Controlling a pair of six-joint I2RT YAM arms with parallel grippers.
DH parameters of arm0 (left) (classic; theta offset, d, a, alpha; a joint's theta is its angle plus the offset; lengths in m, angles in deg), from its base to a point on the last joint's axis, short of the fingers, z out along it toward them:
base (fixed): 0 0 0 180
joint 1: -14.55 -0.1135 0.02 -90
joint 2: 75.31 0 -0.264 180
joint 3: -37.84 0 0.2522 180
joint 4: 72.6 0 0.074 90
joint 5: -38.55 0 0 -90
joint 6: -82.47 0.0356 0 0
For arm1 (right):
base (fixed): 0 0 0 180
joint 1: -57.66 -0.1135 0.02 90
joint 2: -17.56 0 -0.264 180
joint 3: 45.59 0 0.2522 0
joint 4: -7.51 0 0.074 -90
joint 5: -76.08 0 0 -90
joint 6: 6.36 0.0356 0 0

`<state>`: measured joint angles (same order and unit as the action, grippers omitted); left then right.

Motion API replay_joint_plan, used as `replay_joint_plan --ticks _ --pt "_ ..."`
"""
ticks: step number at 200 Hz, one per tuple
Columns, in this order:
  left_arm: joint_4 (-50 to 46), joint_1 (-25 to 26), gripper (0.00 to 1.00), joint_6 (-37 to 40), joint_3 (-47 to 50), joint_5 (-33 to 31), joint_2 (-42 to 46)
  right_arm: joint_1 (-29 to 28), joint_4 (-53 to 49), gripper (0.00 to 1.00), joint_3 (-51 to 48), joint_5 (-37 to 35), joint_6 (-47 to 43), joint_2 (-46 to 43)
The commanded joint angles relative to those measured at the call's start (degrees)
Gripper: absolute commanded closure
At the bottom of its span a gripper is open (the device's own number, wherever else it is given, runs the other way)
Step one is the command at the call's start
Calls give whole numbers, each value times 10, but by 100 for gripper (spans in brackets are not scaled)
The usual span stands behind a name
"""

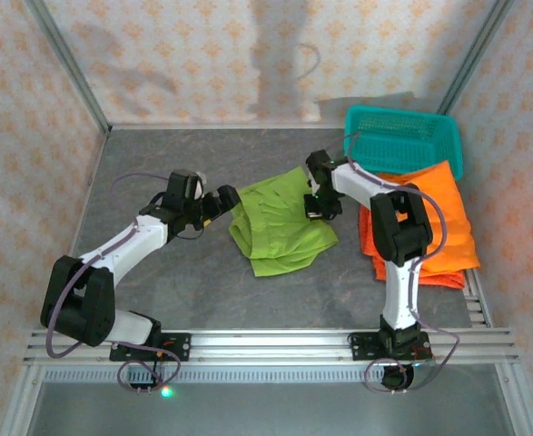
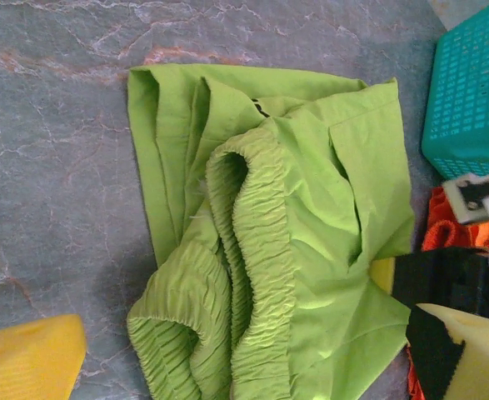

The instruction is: Fold and stack the shorts

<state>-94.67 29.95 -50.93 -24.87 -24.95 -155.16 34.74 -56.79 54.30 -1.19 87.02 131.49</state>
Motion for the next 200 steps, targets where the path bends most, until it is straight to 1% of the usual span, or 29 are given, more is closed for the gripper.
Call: replay_joint_plan --ticks 1,21,56,90,109,128,141,200 --pt "-2 2 0 11 7 -16 15 1 -69 100 12 -125 19 -96" --pt "2 2 0 10 5 -14 12 3 -114 100 27 -181 31 -156" --pt "6 2 0 8 3 -8 6 36 -200 100 69 -249 44 -221" --pt "7 3 0 9 2 -7 7 55 -240 100 92 -320 28 -248" --pt "8 2 0 9 4 -8 6 62 -249 100 101 -363 14 -252" --pt "10 2 0 9 6 -8 6 72 -250 100 106 -393 -1 -253" --pt "11 2 0 10 6 -8 6 77 -250 100 114 -404 -7 -252" --pt "6 2 0 12 0 -13 6 83 -250 100 194 -406 -15 -252"
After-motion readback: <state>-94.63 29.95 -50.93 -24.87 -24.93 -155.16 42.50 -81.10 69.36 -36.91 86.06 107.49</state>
